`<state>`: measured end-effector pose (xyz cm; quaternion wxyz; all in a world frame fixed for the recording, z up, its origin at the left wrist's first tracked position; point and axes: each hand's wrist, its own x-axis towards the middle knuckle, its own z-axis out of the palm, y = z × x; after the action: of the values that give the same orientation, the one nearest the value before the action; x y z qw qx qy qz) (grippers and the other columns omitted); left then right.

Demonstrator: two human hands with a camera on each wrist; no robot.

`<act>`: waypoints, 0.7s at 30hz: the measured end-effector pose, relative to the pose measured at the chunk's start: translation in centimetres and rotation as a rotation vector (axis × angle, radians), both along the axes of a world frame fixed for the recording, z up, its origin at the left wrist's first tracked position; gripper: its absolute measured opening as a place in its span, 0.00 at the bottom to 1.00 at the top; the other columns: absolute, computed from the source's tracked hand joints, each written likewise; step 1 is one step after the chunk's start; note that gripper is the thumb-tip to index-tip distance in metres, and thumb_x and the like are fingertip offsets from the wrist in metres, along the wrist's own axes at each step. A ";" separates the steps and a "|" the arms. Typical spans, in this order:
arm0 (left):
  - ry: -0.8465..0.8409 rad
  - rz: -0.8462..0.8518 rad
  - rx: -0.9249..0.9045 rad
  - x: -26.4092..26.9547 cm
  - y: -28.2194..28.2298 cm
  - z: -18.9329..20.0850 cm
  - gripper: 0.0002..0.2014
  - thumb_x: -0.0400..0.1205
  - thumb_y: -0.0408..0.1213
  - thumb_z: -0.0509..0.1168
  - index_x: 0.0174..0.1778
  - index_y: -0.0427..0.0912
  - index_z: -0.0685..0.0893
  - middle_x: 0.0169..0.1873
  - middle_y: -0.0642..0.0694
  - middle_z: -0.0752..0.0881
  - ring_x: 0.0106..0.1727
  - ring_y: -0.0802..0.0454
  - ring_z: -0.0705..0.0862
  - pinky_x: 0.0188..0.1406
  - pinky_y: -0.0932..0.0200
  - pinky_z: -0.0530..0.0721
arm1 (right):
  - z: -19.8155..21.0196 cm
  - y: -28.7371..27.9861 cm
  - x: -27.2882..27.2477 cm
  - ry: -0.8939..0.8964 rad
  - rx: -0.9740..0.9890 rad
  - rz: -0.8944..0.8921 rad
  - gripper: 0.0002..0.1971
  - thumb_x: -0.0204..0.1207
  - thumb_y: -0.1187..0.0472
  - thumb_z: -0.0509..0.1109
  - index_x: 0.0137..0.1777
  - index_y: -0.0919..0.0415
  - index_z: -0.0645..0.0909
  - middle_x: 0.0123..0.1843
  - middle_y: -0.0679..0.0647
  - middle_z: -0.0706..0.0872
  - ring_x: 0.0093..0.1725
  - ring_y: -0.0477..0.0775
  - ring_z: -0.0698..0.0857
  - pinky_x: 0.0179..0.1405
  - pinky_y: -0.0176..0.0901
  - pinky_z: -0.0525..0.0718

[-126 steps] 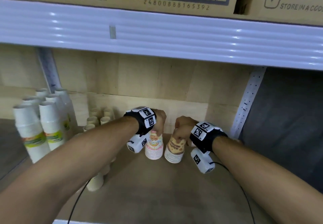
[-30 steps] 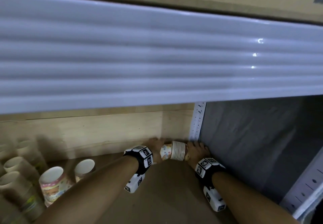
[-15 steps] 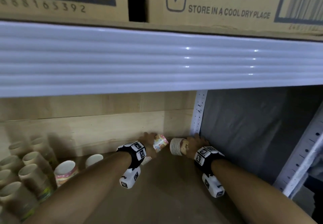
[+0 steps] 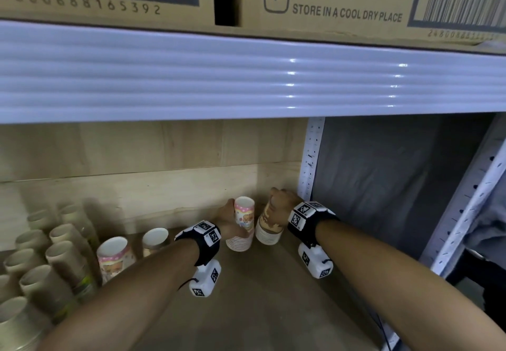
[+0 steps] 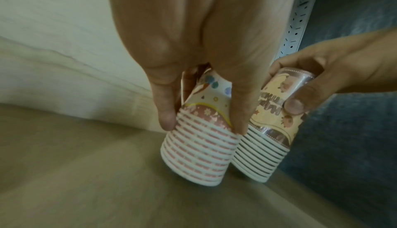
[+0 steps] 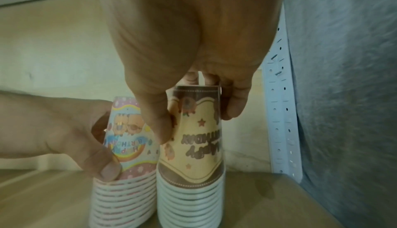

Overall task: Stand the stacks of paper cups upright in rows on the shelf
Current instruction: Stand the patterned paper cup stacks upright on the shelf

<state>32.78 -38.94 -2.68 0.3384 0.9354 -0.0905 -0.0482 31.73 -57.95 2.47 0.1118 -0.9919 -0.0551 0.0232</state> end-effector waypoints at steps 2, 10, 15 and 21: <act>0.010 0.016 -0.016 -0.3 0.1 -0.3 0.43 0.59 0.46 0.84 0.68 0.46 0.70 0.56 0.53 0.80 0.59 0.49 0.82 0.61 0.53 0.83 | -0.2 0.3 -0.2 0.041 0.013 0.025 0.27 0.67 0.54 0.80 0.62 0.60 0.72 0.59 0.60 0.82 0.57 0.62 0.84 0.46 0.47 0.82; 0.036 0.016 -0.014 0.1 1.0 -2.5 0.43 0.49 0.59 0.80 0.61 0.52 0.75 0.52 0.55 0.84 0.53 0.55 0.86 0.55 0.49 0.88 | -0.8 1.0 -0.9 0.078 0.088 0.050 0.26 0.71 0.52 0.77 0.64 0.62 0.74 0.61 0.61 0.83 0.58 0.64 0.84 0.47 0.46 0.81; 0.020 0.005 -0.060 -2.1 0.6 1.1 0.36 0.65 0.44 0.81 0.65 0.48 0.69 0.56 0.49 0.81 0.58 0.46 0.83 0.56 0.48 0.85 | 0.4 0.8 -1.1 0.086 0.061 0.020 0.31 0.65 0.40 0.76 0.62 0.56 0.74 0.59 0.54 0.81 0.55 0.58 0.83 0.50 0.48 0.84; -0.027 0.007 -0.049 -2.0 0.0 4.7 0.40 0.71 0.48 0.76 0.77 0.49 0.64 0.63 0.41 0.79 0.62 0.42 0.81 0.56 0.51 0.83 | 1.4 1.4 -0.9 0.042 -0.003 -0.022 0.23 0.67 0.37 0.71 0.52 0.56 0.78 0.51 0.54 0.84 0.48 0.58 0.85 0.45 0.45 0.84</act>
<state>30.77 -38.90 1.98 0.3602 0.9277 -0.0931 -0.0320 30.83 -56.54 3.84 0.1117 -0.9919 -0.0417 0.0428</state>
